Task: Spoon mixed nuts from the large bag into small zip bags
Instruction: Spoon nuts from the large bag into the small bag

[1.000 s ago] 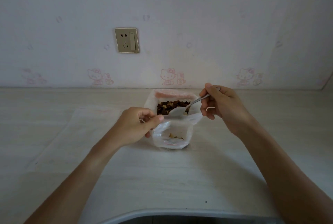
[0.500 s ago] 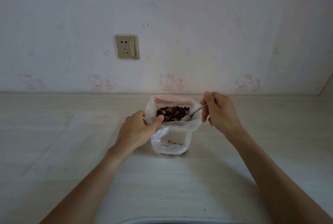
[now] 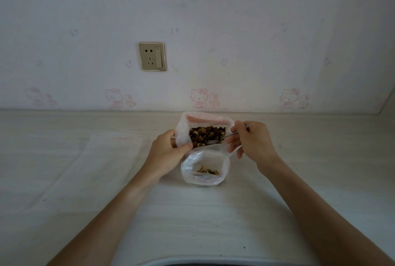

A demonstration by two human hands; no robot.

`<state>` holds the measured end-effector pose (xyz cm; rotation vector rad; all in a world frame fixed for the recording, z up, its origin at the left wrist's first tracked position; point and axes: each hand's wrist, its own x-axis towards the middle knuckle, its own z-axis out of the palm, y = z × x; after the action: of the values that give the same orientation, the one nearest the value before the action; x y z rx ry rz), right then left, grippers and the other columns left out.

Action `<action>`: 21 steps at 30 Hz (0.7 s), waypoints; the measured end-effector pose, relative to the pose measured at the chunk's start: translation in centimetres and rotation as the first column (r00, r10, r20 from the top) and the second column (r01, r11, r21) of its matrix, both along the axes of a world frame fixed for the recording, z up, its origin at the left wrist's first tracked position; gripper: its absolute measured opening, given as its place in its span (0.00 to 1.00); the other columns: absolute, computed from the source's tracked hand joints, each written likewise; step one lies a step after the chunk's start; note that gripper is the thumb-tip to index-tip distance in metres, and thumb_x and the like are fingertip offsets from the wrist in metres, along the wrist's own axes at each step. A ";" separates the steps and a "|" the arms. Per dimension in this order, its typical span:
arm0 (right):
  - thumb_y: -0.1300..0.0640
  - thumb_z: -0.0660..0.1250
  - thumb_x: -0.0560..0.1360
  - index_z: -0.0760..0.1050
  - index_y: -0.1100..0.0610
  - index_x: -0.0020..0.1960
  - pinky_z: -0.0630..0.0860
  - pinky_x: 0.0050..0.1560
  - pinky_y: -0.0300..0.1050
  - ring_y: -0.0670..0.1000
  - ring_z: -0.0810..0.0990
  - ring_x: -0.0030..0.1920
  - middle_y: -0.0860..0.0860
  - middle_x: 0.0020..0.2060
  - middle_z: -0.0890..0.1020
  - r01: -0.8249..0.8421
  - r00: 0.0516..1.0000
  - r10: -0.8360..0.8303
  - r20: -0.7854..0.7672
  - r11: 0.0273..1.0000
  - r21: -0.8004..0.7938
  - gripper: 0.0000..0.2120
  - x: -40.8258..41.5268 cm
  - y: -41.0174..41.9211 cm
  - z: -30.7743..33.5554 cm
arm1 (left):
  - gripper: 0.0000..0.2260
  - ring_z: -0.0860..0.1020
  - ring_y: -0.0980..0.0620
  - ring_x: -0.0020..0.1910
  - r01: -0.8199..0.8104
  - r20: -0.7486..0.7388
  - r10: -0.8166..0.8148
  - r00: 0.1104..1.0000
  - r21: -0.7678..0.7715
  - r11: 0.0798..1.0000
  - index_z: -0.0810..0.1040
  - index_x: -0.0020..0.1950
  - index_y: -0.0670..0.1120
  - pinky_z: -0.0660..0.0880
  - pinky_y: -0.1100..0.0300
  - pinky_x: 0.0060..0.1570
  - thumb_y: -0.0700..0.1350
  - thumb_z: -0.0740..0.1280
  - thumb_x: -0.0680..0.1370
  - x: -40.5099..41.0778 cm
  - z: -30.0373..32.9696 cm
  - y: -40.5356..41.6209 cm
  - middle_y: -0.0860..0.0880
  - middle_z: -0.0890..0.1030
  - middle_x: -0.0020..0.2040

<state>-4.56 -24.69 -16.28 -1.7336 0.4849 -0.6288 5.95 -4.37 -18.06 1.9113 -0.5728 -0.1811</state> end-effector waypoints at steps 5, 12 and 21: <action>0.56 0.60 0.86 0.79 0.65 0.50 0.75 0.23 0.43 0.54 0.84 0.29 0.59 0.36 0.87 -0.064 0.997 0.073 -0.032 0.973 0.222 0.14 0.0 0.0 -0.1 | 0.06 0.86 0.53 0.48 0.026 -0.014 -0.026 1.000 -0.024 0.999 0.83 0.53 0.51 0.82 0.47 0.56 0.45 0.74 0.76 -0.2 0.2 0.0 0.53 0.88 0.46; 0.56 0.58 0.87 0.79 0.65 0.52 0.75 0.25 0.41 0.53 0.84 0.30 0.59 0.39 0.88 -0.047 0.997 0.064 -0.039 0.939 0.340 0.15 -0.1 -0.3 -0.1 | 0.04 0.86 0.50 0.47 0.030 -0.012 -0.031 0.999 -0.073 0.997 0.84 0.51 0.49 0.81 0.42 0.57 0.48 0.73 0.79 -0.4 0.3 0.0 0.51 0.88 0.45; 0.56 0.57 0.86 0.78 0.64 0.51 0.73 0.24 0.43 0.55 0.84 0.30 0.60 0.39 0.87 -0.008 1.000 0.006 0.008 0.926 0.377 0.15 0.0 -0.4 0.1 | 0.08 0.86 0.46 0.47 0.017 -0.010 -0.017 1.000 -0.068 0.998 0.84 0.51 0.49 0.80 0.38 0.56 0.52 0.70 0.80 -0.4 0.6 0.2 0.50 0.88 0.45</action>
<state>-4.61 -25.05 -16.17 -1.3661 0.5552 -0.4980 5.57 -4.20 -17.47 1.8392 -0.5817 -0.1801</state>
